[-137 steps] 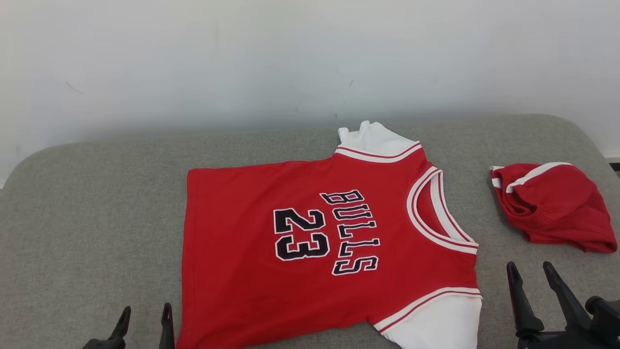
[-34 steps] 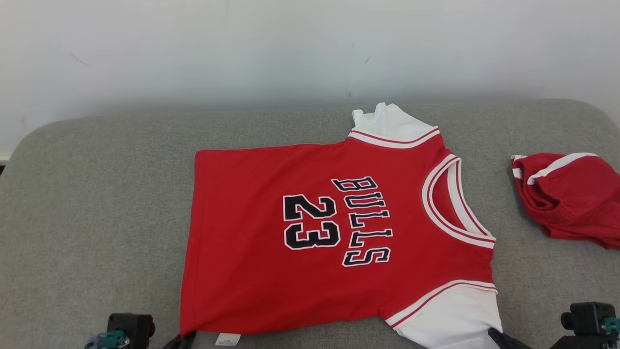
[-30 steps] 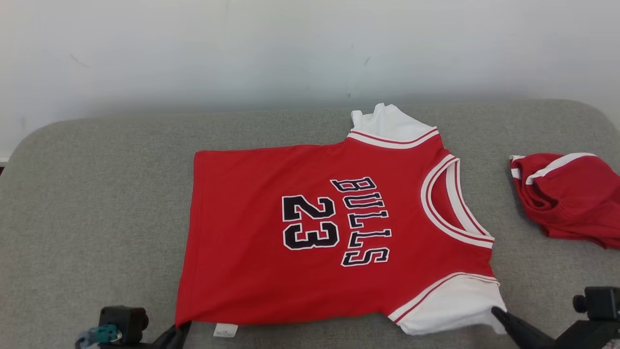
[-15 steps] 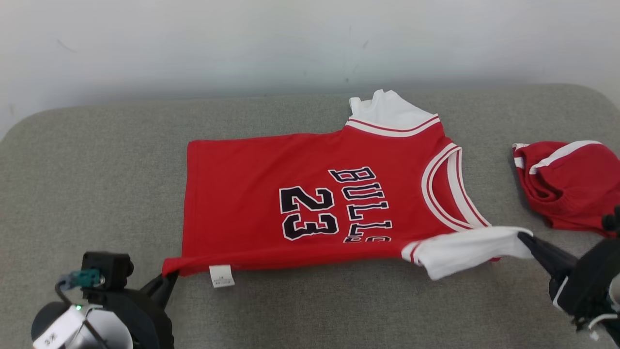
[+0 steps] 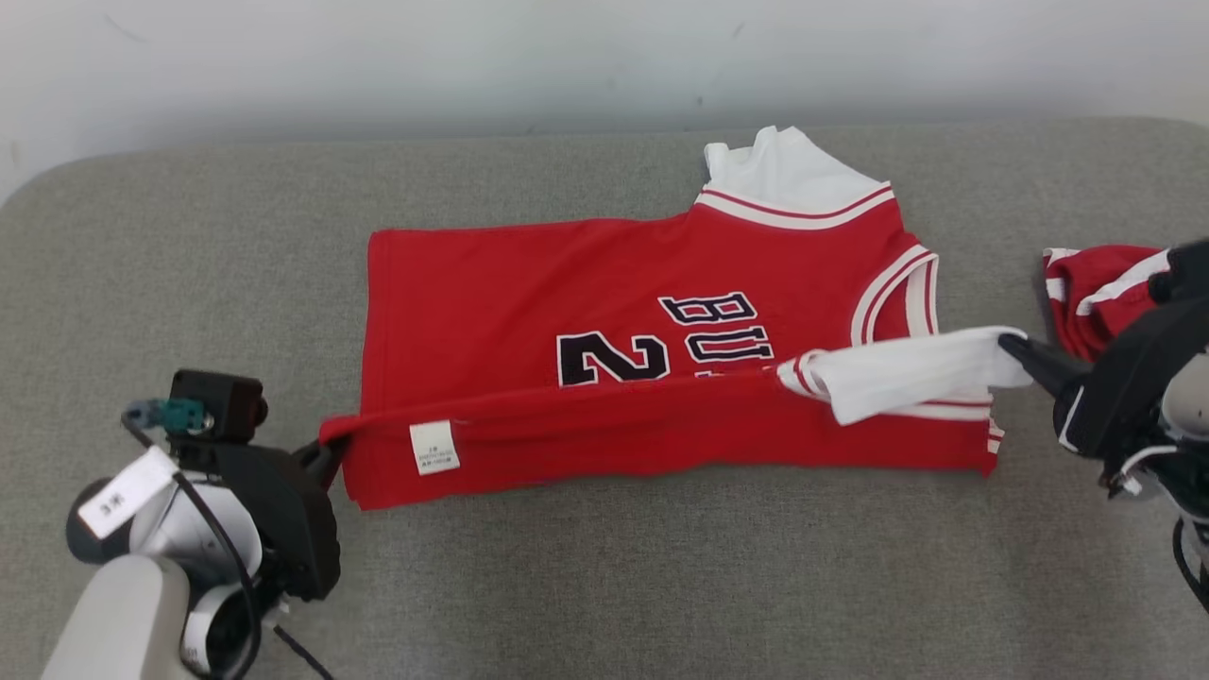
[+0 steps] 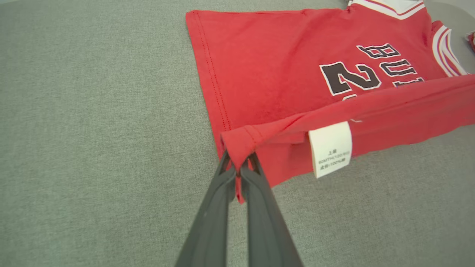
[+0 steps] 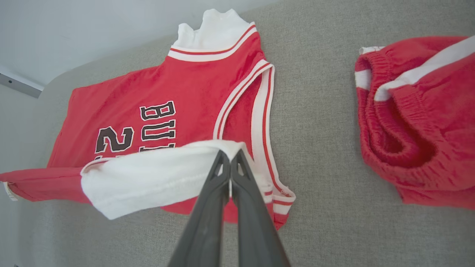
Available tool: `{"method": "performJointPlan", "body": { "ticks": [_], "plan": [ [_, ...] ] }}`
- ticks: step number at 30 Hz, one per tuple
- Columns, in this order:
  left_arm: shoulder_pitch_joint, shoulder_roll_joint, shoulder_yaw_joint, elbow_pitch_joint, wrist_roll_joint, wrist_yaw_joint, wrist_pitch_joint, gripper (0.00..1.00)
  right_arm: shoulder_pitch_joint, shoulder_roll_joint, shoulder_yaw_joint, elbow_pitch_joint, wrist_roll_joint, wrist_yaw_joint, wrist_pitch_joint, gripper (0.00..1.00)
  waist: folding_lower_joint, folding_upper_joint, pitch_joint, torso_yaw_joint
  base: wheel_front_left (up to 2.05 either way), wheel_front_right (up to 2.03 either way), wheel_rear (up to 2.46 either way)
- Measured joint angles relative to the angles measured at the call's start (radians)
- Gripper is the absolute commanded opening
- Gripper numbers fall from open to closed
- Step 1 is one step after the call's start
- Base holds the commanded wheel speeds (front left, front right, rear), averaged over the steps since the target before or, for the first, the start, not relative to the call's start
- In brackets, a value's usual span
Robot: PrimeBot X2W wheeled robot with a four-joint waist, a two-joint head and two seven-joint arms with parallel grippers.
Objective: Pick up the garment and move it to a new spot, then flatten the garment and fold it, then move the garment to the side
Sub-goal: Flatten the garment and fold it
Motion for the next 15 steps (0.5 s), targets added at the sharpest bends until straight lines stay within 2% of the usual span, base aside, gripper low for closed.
{"method": "performJointPlan", "body": {
  "ticks": [7,15],
  "plan": [
    [-0.099,0.006,-0.016,0.089,-0.006,-0.001,0.005,0.0,-0.151,0.039,0.049,0.119,-0.035,0.009,0.015,0.0,0.0,0.0001,0.043,0.005,0.0,0.0,0.0],
    [-0.177,-0.006,-0.037,0.18,-0.024,-0.001,-0.007,0.0,-0.245,0.071,0.092,0.237,-0.079,0.027,0.011,0.0,-0.0001,0.0,0.095,-0.004,0.0,0.0,0.0]
  ]
}}
